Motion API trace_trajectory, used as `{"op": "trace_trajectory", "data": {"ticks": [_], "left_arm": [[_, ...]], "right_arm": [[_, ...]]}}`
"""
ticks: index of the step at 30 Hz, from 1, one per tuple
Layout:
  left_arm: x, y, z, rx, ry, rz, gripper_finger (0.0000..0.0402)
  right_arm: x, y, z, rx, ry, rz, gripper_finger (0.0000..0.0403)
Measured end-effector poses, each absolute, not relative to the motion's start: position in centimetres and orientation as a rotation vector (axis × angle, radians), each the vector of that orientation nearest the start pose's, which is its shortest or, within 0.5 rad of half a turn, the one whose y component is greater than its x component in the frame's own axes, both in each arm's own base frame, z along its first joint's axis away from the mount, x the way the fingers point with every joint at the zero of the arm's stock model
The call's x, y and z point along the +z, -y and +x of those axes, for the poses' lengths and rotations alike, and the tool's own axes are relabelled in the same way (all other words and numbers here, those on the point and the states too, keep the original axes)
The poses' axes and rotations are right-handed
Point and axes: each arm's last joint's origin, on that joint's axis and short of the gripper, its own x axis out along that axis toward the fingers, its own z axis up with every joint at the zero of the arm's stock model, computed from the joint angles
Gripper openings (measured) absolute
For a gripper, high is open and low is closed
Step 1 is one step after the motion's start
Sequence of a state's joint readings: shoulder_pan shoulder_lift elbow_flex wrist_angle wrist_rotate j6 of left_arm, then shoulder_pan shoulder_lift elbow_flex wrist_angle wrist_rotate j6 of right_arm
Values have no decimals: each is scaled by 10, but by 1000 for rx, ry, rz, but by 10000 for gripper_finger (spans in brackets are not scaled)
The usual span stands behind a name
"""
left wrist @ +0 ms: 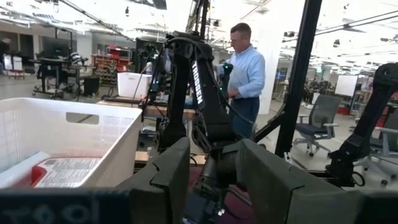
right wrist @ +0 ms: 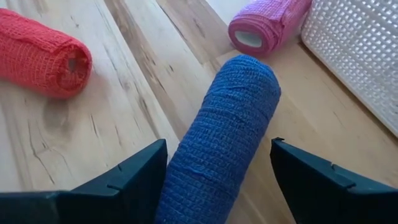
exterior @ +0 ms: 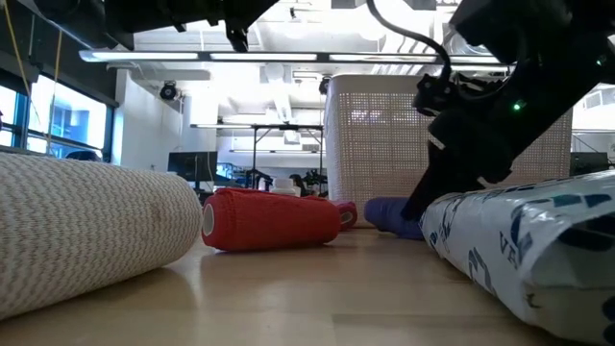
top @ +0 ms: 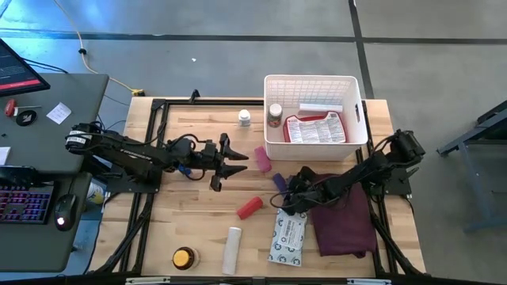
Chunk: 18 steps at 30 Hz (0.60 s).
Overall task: Pick & place medical supplies in basket/bin
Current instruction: Put the purple bandage into the white container
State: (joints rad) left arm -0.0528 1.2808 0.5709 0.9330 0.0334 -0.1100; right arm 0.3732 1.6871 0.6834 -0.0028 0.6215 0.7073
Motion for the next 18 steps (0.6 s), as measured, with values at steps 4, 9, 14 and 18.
{"op": "trace_trajectory", "data": {"ticks": [4,9,14,18], "left_arm": [[264,15,263,-98,218,-115,177],[264,15,263,-101,216,-141,177],[263,15,263,-101,213,-142,177],[261,15,264,-99,192,-142,177]], "right_arm": [[113,-86,266,-530,-767,174,275],[112,-84,265,-554,-774,200,275],[113,-84,266,-569,-754,191,272],[113,-86,269,-499,-761,224,265]]}}
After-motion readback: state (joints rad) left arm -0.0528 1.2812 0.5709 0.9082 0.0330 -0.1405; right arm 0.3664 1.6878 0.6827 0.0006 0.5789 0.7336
